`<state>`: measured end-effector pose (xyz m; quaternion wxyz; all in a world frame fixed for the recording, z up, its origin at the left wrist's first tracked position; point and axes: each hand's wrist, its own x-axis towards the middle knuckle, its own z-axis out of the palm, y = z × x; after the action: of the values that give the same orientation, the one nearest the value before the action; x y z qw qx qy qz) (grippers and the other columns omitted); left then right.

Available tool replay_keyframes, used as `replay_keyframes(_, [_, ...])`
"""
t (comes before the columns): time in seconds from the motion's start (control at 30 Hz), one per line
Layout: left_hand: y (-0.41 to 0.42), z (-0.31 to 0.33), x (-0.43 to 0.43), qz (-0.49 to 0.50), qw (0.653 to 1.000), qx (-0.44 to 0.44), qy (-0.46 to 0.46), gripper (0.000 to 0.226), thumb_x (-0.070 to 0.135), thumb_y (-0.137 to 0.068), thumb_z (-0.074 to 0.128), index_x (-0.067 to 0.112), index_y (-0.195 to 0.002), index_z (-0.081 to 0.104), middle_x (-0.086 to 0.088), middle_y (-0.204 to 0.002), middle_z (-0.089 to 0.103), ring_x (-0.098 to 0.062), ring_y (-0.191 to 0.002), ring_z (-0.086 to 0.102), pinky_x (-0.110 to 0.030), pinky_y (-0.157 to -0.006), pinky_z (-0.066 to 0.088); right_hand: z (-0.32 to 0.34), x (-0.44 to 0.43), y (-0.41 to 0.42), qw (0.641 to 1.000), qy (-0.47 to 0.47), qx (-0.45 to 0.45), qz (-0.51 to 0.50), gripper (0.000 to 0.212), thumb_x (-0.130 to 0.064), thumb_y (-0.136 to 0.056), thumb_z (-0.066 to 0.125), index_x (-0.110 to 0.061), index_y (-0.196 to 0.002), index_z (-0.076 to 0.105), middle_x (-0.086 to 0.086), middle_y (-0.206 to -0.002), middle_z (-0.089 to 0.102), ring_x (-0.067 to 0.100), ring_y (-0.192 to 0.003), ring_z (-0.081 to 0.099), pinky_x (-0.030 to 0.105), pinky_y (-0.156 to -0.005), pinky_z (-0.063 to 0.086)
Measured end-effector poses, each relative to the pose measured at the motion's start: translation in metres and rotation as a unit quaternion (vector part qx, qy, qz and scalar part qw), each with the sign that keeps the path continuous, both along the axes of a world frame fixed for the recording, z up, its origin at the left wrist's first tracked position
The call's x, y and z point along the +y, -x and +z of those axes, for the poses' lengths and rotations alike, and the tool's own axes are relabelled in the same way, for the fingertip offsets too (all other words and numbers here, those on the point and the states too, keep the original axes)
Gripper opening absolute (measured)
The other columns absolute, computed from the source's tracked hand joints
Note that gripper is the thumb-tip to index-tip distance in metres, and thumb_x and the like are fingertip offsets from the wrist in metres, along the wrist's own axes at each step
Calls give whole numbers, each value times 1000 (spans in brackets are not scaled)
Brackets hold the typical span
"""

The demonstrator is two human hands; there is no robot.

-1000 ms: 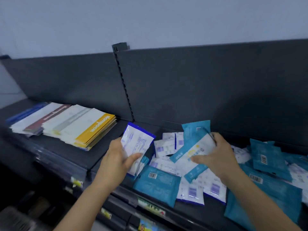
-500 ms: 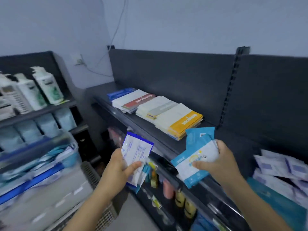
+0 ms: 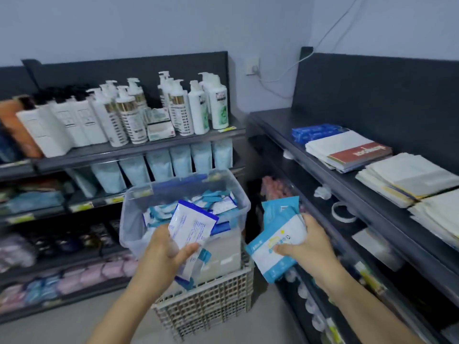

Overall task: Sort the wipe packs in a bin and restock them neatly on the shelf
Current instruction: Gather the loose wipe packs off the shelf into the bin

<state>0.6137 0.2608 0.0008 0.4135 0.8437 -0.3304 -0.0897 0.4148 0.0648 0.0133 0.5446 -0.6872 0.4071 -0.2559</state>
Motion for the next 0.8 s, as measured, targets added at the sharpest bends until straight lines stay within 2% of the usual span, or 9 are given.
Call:
replay_keyframes(0.13, [-38,-14,18,81,995,-8,-54,45,46,-76,73,25,-102,43,0,-103,56,-26,-91,58,-42,-76,50,-16,-4,-62,998,18,40,49,63,-1,-57,84,-22,-106,50,-2,-99,63,14,-87,63,34,-72,54])
replay_keyframes(0.2, [-55,-15,16,98,993,-6,-72,48,49,-77,71,21,-105,45,0,-104,55,-24,-88,58,-42,-75,51,-23,-13,-90,997,15,46,65,65,-4,-55,85,-25,-105,49,-2,-101,62,16,-89,63,38,-75,55])
replay_keyframes(0.27, [-72,-14,8,109,990,-10,-83,45,49,-78,70,20,-101,45,2,-102,53,-15,-77,59,-39,-70,51,-27,-25,-119,997,11,34,73,65,-2,-57,85,-24,-105,48,0,-103,63,17,-90,63,37,-76,55])
replay_keyframes(0.33, [-91,-13,-5,125,988,-20,-93,42,48,-79,70,20,-97,44,2,-97,50,-11,-70,58,-39,-69,50,-31,-42,-147,997,5,22,80,64,-1,-58,85,-21,-106,49,1,-104,63,16,-90,62,32,-73,53])
replay_keyframes(0.43, [-118,-11,-32,148,982,-20,-112,43,52,-77,69,24,-92,41,1,-98,51,-18,-79,55,-36,-65,45,-37,-73,-188,995,-4,22,100,60,-1,-59,85,-19,-106,51,0,-101,63,14,-86,61,27,-66,49])
replay_keyframes(0.57, [-155,-15,-69,149,975,-5,-162,43,57,-76,67,27,-90,40,3,-99,54,-19,-84,56,-36,-65,45,-46,-115,-235,989,2,69,131,57,-7,-59,86,-21,-100,50,-3,-96,61,9,-78,57,23,-59,45])
replay_keyframes(0.67, [-178,-23,-92,151,972,16,-180,47,61,-73,66,29,-100,43,4,-100,56,-19,-84,60,-37,-70,50,-53,-144,-264,981,10,105,161,56,-12,-61,85,-22,-102,48,-3,-100,60,15,-87,58,25,-69,46])
replay_keyframes(0.8, [-199,-29,-111,139,966,19,-217,46,61,-74,64,27,-96,42,4,-100,54,-15,-82,57,-34,-71,48,-62,-168,-291,965,30,173,196,64,-18,-63,84,-20,-115,48,-3,-109,58,19,-98,58,31,-83,50])
